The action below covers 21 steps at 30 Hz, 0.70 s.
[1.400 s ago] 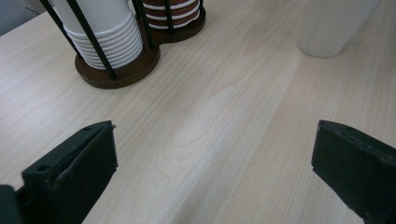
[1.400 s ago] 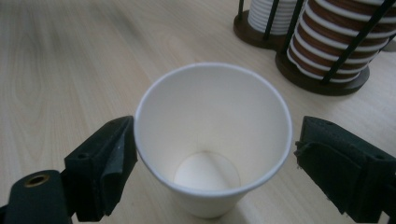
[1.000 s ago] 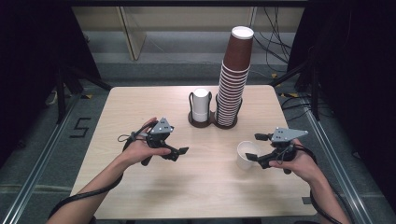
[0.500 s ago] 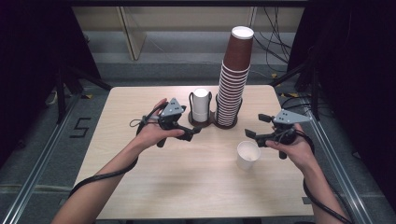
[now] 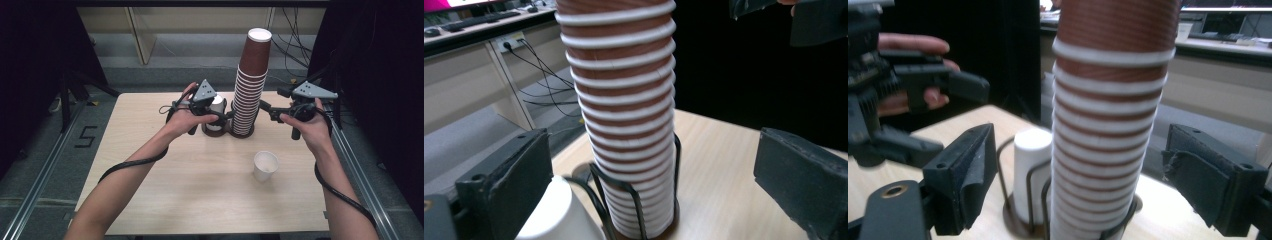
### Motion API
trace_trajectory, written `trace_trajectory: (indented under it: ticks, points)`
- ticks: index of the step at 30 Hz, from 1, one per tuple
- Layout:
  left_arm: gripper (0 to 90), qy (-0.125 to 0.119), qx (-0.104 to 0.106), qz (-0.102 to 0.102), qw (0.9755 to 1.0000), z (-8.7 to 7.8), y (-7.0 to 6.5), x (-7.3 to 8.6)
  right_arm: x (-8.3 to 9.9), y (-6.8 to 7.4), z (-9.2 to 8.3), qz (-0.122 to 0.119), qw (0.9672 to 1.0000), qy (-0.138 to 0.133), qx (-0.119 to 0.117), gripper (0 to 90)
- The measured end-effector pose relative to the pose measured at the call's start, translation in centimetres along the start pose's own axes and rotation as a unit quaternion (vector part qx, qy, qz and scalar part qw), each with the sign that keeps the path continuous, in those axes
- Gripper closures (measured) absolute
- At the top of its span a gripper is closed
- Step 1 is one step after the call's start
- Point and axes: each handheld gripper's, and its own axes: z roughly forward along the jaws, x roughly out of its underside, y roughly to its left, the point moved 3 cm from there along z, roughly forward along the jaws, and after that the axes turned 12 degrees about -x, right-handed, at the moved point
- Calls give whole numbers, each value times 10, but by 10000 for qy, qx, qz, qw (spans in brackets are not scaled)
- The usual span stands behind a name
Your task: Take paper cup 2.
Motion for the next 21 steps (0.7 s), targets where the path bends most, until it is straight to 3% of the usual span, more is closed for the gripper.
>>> trace_trajectory:
  ticks: [7,15,21]
  points:
    - [18,-119,-96,-109,9998,25,1,-24,-37,-12,14,133,9993,-148,315,136]
    - [20,-131,-90,-407,9990,50,4,-40,-69,-22,38,246,9989,-178,361,95]
    - [20,-158,39,-480,9987,59,1,-47,-78,-29,47,258,9985,-162,450,79]
